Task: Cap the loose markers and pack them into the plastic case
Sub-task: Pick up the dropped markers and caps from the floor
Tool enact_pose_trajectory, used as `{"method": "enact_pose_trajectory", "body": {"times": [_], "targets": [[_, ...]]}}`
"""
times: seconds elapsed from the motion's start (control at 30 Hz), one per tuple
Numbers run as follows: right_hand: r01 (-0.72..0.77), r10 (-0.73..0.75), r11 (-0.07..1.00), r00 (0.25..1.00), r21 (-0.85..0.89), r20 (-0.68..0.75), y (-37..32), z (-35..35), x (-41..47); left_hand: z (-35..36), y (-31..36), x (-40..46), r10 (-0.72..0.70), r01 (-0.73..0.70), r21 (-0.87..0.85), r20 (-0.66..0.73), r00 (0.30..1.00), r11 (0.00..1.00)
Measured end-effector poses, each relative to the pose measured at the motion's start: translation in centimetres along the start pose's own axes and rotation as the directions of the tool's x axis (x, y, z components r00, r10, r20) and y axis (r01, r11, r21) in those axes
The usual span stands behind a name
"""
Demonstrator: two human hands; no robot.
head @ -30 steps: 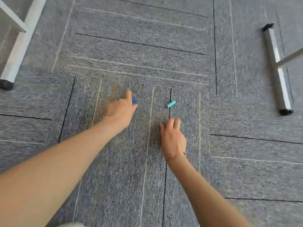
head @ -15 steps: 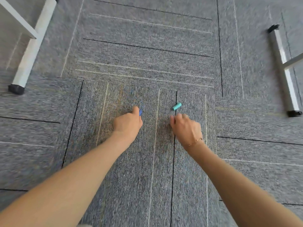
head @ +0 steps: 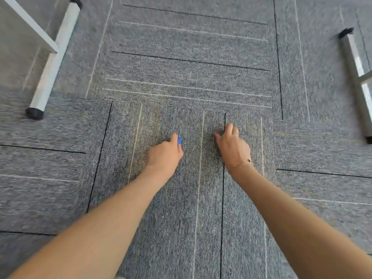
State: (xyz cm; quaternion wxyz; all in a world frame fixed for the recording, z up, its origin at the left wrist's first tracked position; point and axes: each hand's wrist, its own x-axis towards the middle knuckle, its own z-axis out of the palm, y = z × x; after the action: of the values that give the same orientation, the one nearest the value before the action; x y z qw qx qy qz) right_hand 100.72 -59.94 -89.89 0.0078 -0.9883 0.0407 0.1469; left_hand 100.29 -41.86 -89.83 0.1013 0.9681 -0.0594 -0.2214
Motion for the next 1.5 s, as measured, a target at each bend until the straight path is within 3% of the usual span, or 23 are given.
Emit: {"method": "enact_pose_trajectory", "body": {"times": [0.07, 0.2, 0.37, 0.5, 0.6, 0.83, 0.97, 1.2, 1.5], "targets": [[0.028, -0.028, 0.994, 1.0, 0.103, 0.001, 0.4, 0.1, -0.8, 0.0, -0.1, -0.2, -0.005, 0.005, -0.031, -0.002, 1.0, 1.0], [-0.163, 0.165, 0.869, 0.986, 0.468, 0.036, 1.2, 0.7, -3.6, 0.2, -0.3, -0.6, -0.02, 0.02, -0.088, 0.0, 1.0, 0.996], [-0.183, 0.173, 0.806, 0.982, 0.563, 0.071, 1.8, 0.0, -7.7, 0.1, -0.5, -2.5, -0.045, 0.055, -0.105, 0.088, 0.995, 0.993], [-0.149, 0.113, 0.885, 0.988, 0.441, 0.107, 2.8, -3.5, -10.3, -1.0, 0.2, -5.4, -0.075, 0.088, -0.046, 0.242, 0.967, 0.995], [-0.136, 0.111, 0.936, 0.989, 0.325, 0.093, 3.7, -7.3, -11.3, -5.1, 2.0, -6.3, -0.076, 0.124, -0.15, 0.288, 0.955, 0.981], [-0.074, 0.059, 0.949, 0.997, 0.306, 0.059, 3.8, -18.4, -14.2, -19.2, 10.1, -9.3, -0.052, 0.091, -0.266, 0.15, 0.987, 0.96], [-0.029, 0.027, 0.951, 1.0, 0.309, 0.012, 3.5, -26.5, -16.4, -27.9, 15.1, -13.8, -0.04, 0.066, -0.245, 0.108, 0.993, 0.967], [0.109, -0.076, 0.91, 0.992, 0.4, -0.099, 4.5, -43.3, -22.2, -45.0, 20.3, -24.9, -0.138, 0.144, -0.154, 0.046, 0.989, 0.978], [0.426, -0.301, 0.856, 0.871, 0.292, -0.389, 2.7, -61.9, -34.0, -62.1, 20.4, -46.5, -0.207, 0.166, -0.19, -0.22, 0.953, 0.968]]}}
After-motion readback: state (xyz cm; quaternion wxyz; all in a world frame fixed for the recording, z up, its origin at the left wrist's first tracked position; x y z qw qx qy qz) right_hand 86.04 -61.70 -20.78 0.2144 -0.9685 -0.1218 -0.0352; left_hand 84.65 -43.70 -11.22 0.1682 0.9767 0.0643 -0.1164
